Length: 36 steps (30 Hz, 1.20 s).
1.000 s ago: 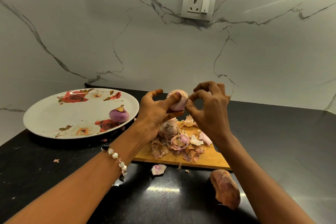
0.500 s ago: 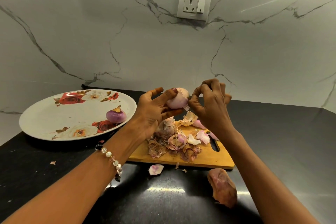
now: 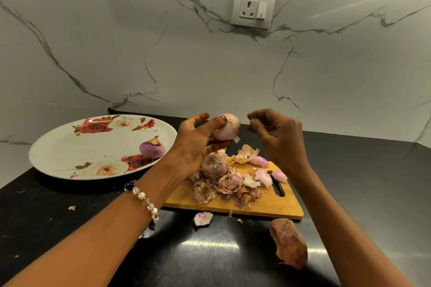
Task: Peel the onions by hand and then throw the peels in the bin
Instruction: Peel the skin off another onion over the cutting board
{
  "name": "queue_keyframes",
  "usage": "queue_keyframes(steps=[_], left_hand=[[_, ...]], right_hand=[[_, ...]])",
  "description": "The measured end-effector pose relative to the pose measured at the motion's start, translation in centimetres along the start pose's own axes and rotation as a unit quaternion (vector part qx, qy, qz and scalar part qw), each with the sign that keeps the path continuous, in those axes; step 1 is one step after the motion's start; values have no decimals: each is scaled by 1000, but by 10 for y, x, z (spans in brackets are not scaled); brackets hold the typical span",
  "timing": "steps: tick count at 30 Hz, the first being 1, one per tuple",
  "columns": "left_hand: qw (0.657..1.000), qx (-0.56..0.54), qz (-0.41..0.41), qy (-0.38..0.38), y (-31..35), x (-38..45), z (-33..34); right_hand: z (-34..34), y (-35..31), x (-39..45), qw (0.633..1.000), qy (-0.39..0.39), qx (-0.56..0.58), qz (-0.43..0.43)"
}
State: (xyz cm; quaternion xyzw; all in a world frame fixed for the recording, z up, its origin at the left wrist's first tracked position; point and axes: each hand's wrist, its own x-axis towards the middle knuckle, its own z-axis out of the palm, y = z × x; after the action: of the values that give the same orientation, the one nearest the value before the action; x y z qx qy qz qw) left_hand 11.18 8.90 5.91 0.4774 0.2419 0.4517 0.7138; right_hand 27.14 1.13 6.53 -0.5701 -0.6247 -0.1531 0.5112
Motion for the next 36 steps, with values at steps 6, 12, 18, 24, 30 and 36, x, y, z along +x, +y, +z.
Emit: queue_keyframes(steps=[6,12,18,24,30,36], left_hand=[[999,33,10,-10,-3,0,1],[999,46,15,-19,-5,-3,3],[998,50,24,-20,-5,-4,4],[999,42,21,-24,-4,-5,4],[999,26,18,-22,-2,-2,2],[998,62,26,-12,-5,0,0]], right_hand=[[6,-5,-2,999,-39,11,-21],[9,-6,-7,998,-40,37,-13],[9,-8,-8,999,-18,41,-16],[8,-4,-8,998,-11,55,-10],[7,-2,-5,994,-10,111,22],[11,-4,-7,991,-20,123,40]])
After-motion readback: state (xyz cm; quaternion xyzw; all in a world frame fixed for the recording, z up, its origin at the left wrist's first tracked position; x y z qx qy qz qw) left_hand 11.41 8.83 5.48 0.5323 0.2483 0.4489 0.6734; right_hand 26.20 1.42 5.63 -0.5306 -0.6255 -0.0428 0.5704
